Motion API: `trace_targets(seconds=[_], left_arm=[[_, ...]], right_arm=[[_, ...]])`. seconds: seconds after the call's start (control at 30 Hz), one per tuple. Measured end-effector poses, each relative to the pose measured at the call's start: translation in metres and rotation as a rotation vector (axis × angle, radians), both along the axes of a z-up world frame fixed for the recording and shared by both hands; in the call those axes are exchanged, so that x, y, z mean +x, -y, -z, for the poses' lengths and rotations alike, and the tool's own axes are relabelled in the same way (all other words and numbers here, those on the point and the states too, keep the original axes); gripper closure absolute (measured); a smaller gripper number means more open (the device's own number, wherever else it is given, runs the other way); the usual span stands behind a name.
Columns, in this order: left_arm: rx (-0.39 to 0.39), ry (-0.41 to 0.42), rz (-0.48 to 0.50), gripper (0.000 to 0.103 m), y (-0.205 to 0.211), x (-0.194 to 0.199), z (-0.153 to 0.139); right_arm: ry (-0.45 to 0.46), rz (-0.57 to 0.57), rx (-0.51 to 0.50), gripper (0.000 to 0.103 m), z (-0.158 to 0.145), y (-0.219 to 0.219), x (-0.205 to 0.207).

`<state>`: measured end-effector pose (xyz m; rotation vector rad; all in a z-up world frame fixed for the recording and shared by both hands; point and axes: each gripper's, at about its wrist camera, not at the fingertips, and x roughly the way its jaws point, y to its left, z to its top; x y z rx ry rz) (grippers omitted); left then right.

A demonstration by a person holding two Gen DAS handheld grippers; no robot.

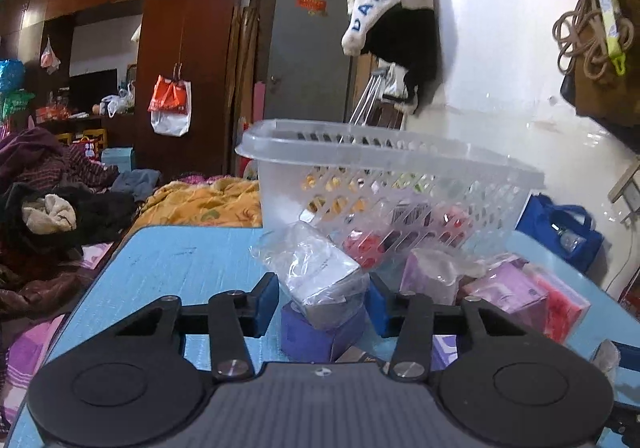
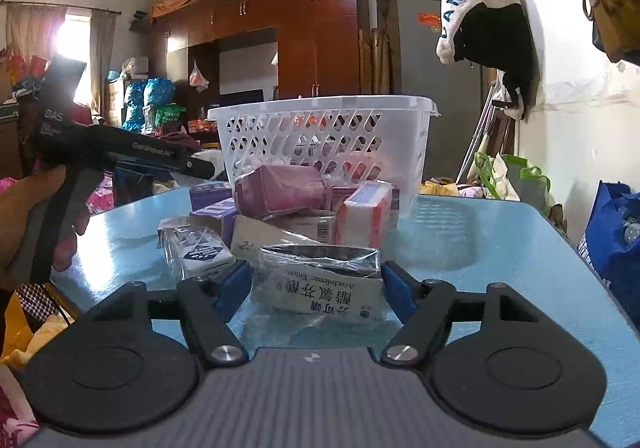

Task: Organize objects
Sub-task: 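Grasp a white medicine box with right tool while left grasps a bagged purple box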

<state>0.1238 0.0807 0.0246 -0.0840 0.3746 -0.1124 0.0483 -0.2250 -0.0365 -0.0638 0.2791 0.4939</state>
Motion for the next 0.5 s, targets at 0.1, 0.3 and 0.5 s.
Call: trace_targets(seconds=[0.1,0.3,0.5], left_arm=[[-0.009,0.037,0.023,0.053,0.001,-0.011,-0.001],[-0.024,0.15,0.06,0.053,0.001,-0.042,-0.007],[-0.031,0.2,0.091,0.053,0.003,-0.053,-0.01]], right_arm=[[0.017,0.003,-0.009,0.03,-0.003,0.001,-0.002],[0.046,0.02,0.01,0.03,-0.012,0.011,-0.004],[0.071,0.027,0.042,0.031,-0.024,0.014,-0.003]])
